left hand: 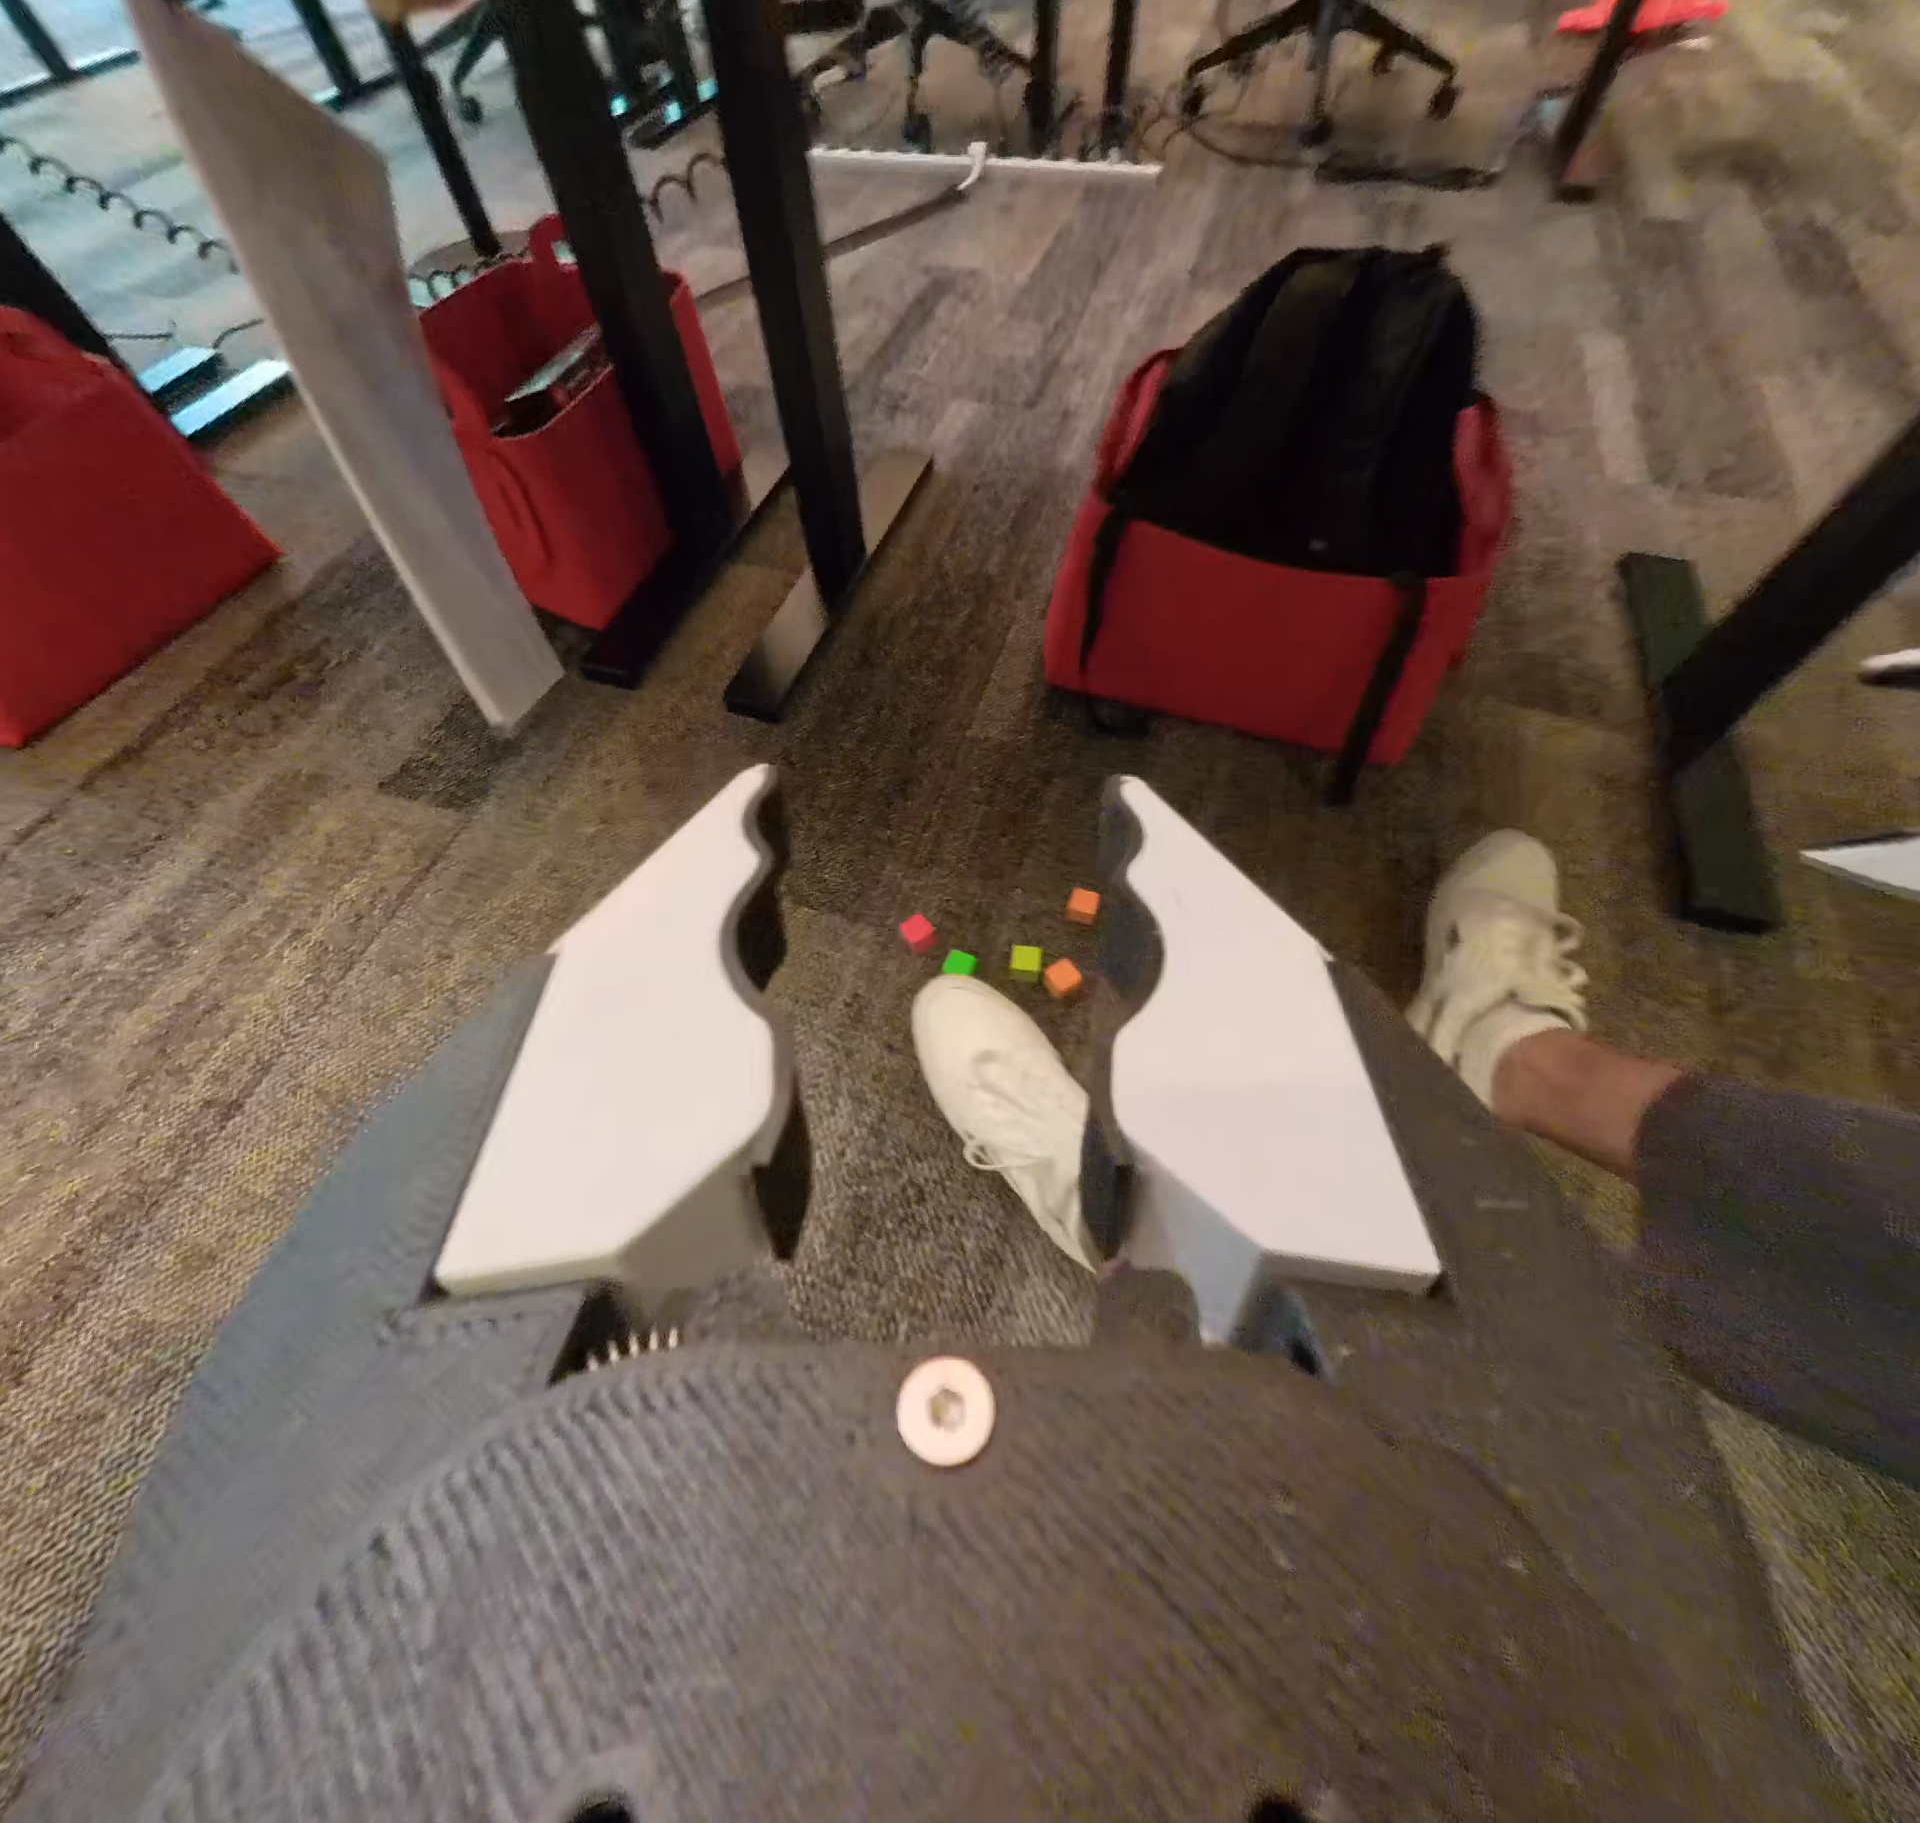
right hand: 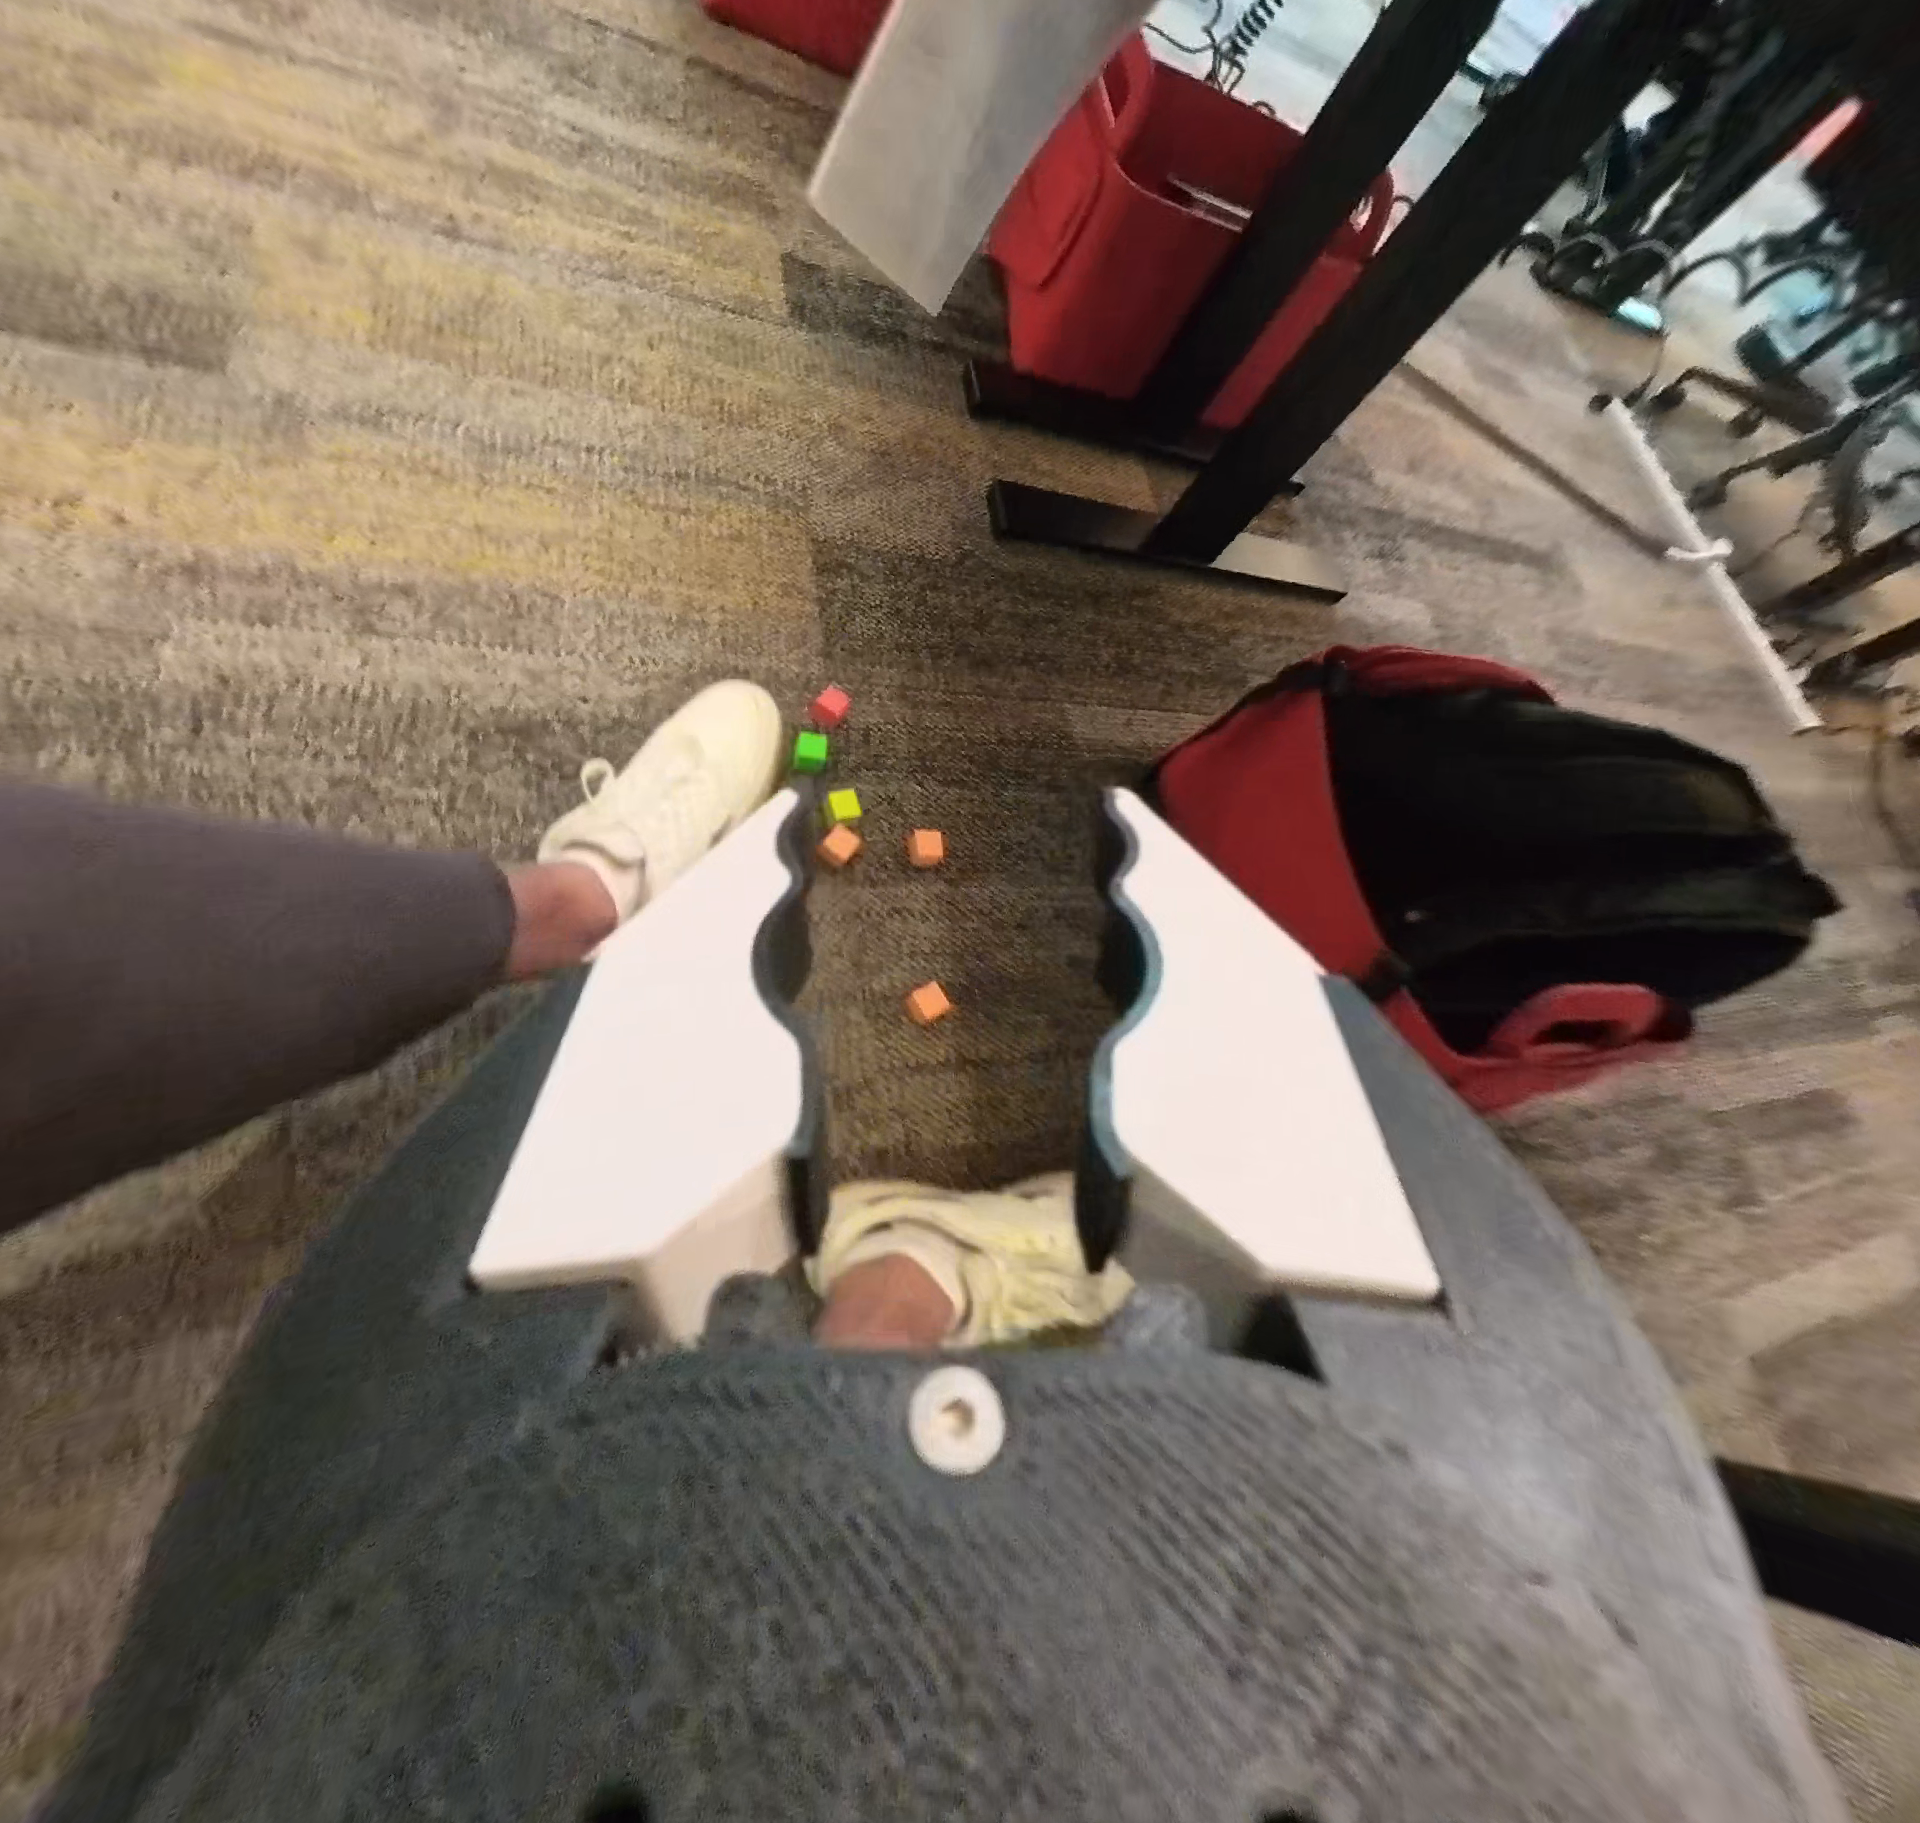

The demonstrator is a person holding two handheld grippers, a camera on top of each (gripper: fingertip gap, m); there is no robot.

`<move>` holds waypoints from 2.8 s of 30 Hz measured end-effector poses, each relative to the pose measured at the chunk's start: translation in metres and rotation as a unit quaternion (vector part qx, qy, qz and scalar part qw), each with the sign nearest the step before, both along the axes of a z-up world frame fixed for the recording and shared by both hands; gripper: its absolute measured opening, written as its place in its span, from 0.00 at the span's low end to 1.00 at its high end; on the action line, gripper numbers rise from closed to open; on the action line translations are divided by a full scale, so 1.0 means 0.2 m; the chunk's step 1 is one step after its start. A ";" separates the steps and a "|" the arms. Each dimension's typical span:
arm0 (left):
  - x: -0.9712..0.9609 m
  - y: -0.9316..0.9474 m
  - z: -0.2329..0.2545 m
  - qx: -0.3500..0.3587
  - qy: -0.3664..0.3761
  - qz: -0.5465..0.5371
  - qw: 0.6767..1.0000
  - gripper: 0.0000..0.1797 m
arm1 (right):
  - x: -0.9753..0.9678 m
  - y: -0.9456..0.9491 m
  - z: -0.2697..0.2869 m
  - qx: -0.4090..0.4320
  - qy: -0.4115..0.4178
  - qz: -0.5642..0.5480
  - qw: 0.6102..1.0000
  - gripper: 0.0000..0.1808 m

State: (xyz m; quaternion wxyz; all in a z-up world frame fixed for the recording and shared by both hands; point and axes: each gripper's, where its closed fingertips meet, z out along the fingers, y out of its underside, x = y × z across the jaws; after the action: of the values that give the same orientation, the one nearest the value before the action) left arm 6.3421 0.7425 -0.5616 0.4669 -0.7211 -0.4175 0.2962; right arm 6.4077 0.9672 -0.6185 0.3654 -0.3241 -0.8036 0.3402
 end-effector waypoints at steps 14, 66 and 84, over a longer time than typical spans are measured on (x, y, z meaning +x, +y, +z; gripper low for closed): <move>0.72 0.61 -0.08 -0.073 0.045 -0.060 0.994 0.11 | 0.61 0.20 0.14 -0.173 -0.052 0.022 0.983 0.46; -1.05 0.49 -2.89 -0.050 -0.302 -0.063 0.950 0.28 | -1.25 -0.25 -2.55 -0.062 -0.262 0.141 0.953 0.17; -1.14 0.54 -2.70 -0.051 -0.239 -0.079 0.966 0.09 | -1.37 -0.33 -2.45 -0.051 -0.251 0.175 0.951 0.17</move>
State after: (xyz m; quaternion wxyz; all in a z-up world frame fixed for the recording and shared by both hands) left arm 6.1134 0.8510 -1.1010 0.3381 -0.8246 -0.4429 0.0978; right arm 6.1337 0.9009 -1.1081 0.0696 -0.2711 -0.8952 0.3468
